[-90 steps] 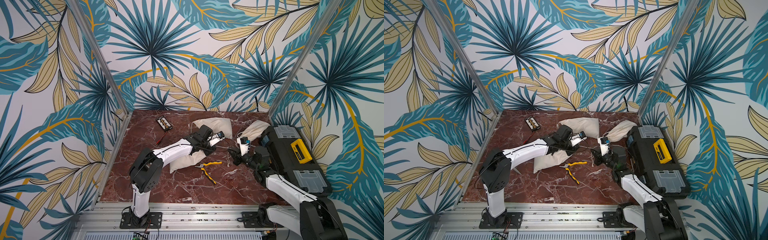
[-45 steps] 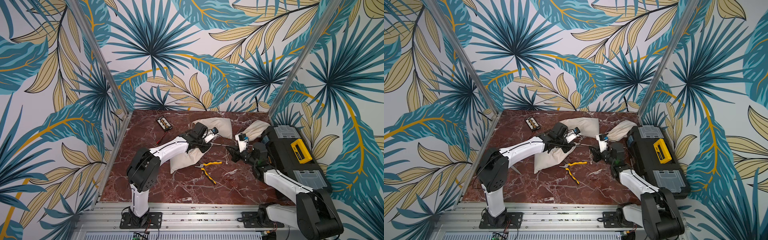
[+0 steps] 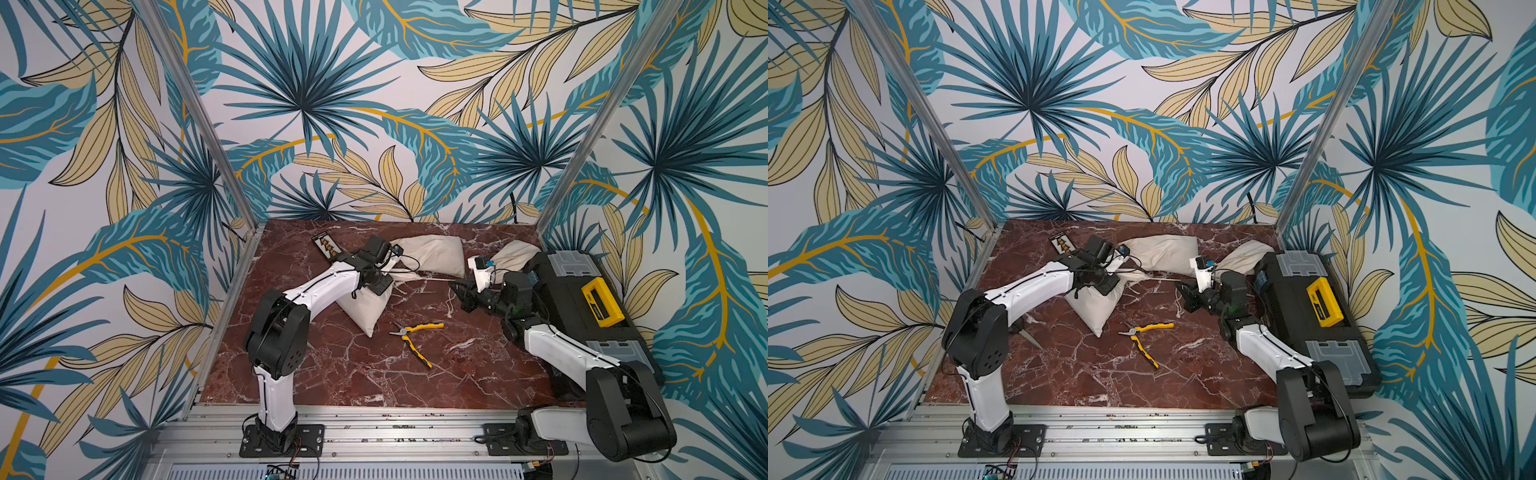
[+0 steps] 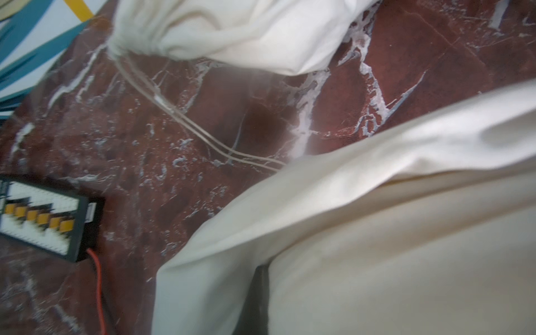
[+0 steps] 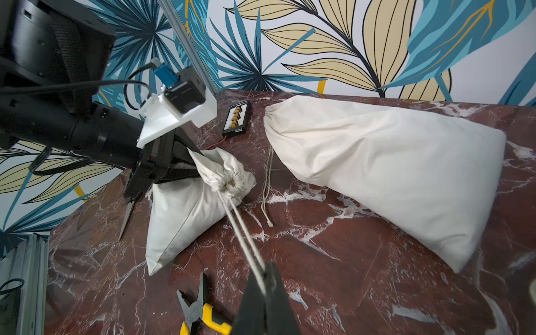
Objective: Close the soil bag
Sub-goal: Frap the soil bag at the center of the board, then place the soil bag at the center of the board.
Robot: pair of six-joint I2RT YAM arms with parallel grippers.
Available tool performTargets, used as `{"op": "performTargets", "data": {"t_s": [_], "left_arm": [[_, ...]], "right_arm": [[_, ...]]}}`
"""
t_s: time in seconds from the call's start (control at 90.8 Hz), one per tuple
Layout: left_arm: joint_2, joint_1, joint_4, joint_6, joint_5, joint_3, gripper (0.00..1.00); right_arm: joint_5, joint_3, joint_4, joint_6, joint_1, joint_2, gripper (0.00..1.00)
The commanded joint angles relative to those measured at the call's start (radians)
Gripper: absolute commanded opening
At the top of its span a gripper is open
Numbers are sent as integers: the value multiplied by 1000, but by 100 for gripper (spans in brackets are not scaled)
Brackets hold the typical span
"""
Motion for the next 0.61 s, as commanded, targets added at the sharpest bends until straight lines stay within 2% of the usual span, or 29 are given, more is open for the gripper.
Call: {"op": "performTargets", "data": {"t_s": [0.0, 0.088, 0.165, 0.231, 0.308, 0.408, 0.474, 0.595], "left_arm": [[-22, 245, -255, -47, -631, -39, 4], [-55, 255, -238, -69, -605, -59, 9], [-57, 242, -235, -91, -513, -63, 11], [-55, 189, -182, -84, -420, -89, 12], [-53, 121, -120, -88, -309, -118, 18], [-81, 95, -46, -127, -108, -139, 27], [-130, 84, 4, -148, -34, -157, 43], [-254, 80, 55, -156, 97, -201, 59]], "right_arm": [[192, 30, 133, 20, -77, -28, 0], [230, 27, 100, 12, -76, -4, 0], [252, 21, 78, 6, -71, 23, 0], [222, 8, 95, 14, -67, 49, 0], [191, -15, 133, 38, -61, 74, 7], [209, -13, 115, 32, -61, 71, 18], [228, -3, 71, 3, -61, 42, 28], [270, -5, -7, -54, -61, -58, 45]]}}
